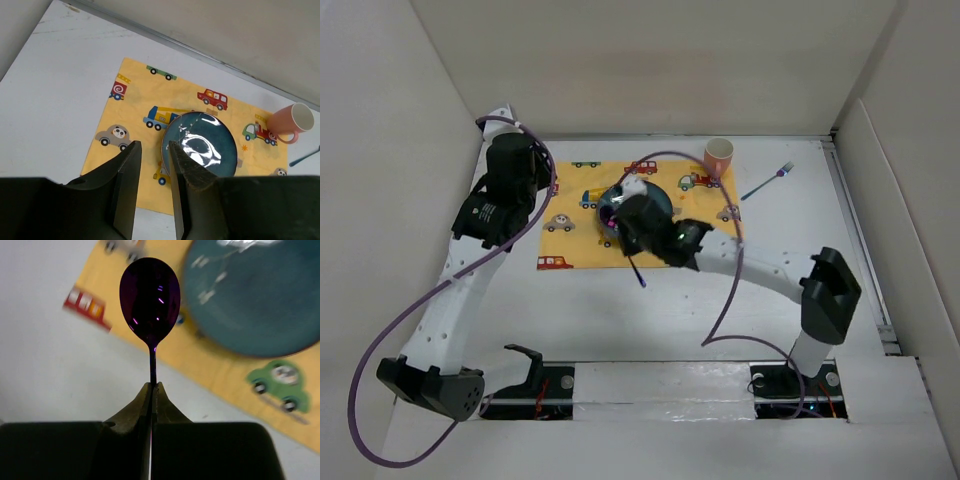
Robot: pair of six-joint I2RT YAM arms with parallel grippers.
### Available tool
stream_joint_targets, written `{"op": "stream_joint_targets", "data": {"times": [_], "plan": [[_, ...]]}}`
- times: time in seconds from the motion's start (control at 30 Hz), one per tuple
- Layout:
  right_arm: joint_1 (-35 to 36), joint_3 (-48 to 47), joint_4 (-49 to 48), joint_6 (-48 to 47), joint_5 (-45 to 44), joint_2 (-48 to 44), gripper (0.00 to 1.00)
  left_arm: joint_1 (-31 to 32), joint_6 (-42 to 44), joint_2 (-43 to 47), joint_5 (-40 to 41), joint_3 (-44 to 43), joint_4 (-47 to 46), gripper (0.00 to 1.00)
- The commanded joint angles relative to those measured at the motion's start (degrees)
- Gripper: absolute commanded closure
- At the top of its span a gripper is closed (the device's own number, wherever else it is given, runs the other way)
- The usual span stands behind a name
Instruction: Set the dinner table for one person
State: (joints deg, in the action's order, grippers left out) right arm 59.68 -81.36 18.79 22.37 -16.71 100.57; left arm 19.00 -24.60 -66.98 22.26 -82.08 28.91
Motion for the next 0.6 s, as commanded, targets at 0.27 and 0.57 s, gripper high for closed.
{"op": "stream_joint_targets", "data": {"times": [0.27,0.57], "plan": [[-25.6,-12.3,4.2,-2.1,1.2,7.9,1.0,0.2,1.5,-1.2,-4.8,2.9,-2.5,0.73],[-32.0,-21.7,7.5,-3.0,0.7,19.0,1.0,0.2,1.7,-3.2,-5.0,2.8,-2.4,0.79]]}}
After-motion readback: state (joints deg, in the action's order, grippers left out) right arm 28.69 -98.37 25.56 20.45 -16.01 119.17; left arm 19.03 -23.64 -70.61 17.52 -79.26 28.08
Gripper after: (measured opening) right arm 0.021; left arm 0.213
